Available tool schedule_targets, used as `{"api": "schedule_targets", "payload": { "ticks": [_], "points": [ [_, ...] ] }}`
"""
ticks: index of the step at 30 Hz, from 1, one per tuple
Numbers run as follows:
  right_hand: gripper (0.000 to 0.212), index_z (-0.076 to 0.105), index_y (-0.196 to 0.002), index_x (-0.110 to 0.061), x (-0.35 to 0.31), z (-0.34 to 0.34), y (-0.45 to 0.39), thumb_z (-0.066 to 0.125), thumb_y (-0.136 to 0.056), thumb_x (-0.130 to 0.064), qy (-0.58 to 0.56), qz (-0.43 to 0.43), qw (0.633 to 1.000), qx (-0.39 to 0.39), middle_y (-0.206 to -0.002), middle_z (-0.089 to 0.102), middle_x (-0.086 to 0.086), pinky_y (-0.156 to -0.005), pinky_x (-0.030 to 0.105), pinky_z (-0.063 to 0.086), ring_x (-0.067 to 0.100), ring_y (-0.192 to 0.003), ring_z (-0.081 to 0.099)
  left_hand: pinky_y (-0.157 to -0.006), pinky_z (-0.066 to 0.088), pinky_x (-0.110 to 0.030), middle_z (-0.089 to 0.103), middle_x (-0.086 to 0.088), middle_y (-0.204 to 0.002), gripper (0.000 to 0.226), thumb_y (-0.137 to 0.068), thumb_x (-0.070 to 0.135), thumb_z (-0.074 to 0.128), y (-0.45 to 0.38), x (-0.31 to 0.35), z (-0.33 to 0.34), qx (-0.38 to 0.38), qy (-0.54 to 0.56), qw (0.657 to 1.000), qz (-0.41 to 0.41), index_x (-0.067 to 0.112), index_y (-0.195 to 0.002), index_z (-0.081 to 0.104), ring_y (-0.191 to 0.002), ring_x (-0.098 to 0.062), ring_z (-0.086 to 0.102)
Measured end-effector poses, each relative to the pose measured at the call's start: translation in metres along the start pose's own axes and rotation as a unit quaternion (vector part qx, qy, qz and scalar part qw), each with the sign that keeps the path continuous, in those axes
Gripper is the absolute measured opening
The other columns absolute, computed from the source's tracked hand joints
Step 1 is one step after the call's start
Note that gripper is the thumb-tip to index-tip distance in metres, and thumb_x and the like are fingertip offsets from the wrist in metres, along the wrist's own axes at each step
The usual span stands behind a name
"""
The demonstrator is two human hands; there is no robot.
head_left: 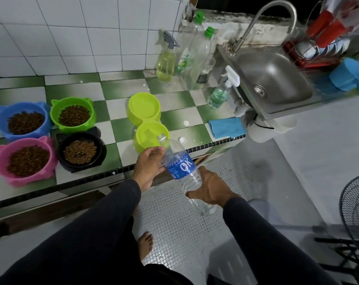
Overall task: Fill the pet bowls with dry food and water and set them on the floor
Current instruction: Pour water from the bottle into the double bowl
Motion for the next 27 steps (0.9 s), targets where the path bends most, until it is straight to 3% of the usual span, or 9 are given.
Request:
{"api": "schedule_targets", "payload": {
  "ticks": [8, 13, 18, 27],
  "points": [
    [0.056, 0.045, -0.113, -0.036, -0.014, -0.005, -0.003, 0.085, -0.076, -0.048, 0.007, -0.006, 1.000, -0.017, -0.094, 0.054, -0.022, -0.076, 0.018, 0.039, -0.003, -0.083, 0.054, -0.086, 0.062, -0.041, 0.075, -0.008, -0.116, 0.024, -0.101, 0.030, 0.064, -0.010, -0.003, -0.003, -0.001, 0.011, 1.000, -0.017, 0.010, -0.115, 0.063, -0.107, -0.025, 0.073],
    [0.055, 0.048, -0.113, -0.036, -0.018, -0.004, -0.005, 0.085, -0.075, -0.050, 0.003, -0.010, 1.000, -0.020, -0.104, 0.062, -0.014, -0.087, 0.027, 0.045, 0.007, -0.094, 0.060, -0.078, 0.062, -0.035, 0.077, -0.007, -0.113, 0.025, -0.101, 0.033, 0.062, -0.014, -0.006, -0.008, -0.007, 0.013, 1.000, -0.027, 0.011, -0.114, 0.064, -0.104, -0.025, 0.074],
    [0.055, 0.053, -0.112, -0.035, -0.017, -0.002, -0.009, 0.086, -0.071, -0.052, -0.004, -0.012, 1.000, -0.022, -0.106, 0.067, -0.010, -0.092, 0.036, 0.054, 0.010, -0.097, 0.065, -0.086, 0.061, -0.039, 0.076, -0.006, -0.116, 0.032, -0.099, 0.035, 0.066, -0.017, -0.010, -0.014, -0.009, 0.006, 0.999, -0.030, 0.011, -0.120, 0.063, -0.104, -0.024, 0.075],
    [0.048, 0.050, -0.103, -0.037, -0.024, 0.000, -0.009, 0.084, -0.073, -0.052, -0.005, -0.021, 0.999, -0.030, -0.100, 0.065, -0.012, -0.086, 0.032, 0.052, 0.005, -0.091, 0.063, -0.094, 0.059, -0.048, 0.075, -0.009, -0.119, 0.027, -0.099, 0.035, 0.065, -0.021, -0.014, -0.019, -0.013, 0.007, 0.999, -0.044, 0.013, -0.117, 0.064, -0.108, -0.027, 0.073]
  ]
}}
Point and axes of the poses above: each hand's wrist, its own y-axis away from the middle knuckle, its own z-axis out of the palm, x = y × z, the point moved 10 cm from there along -y, towards the middle knuckle
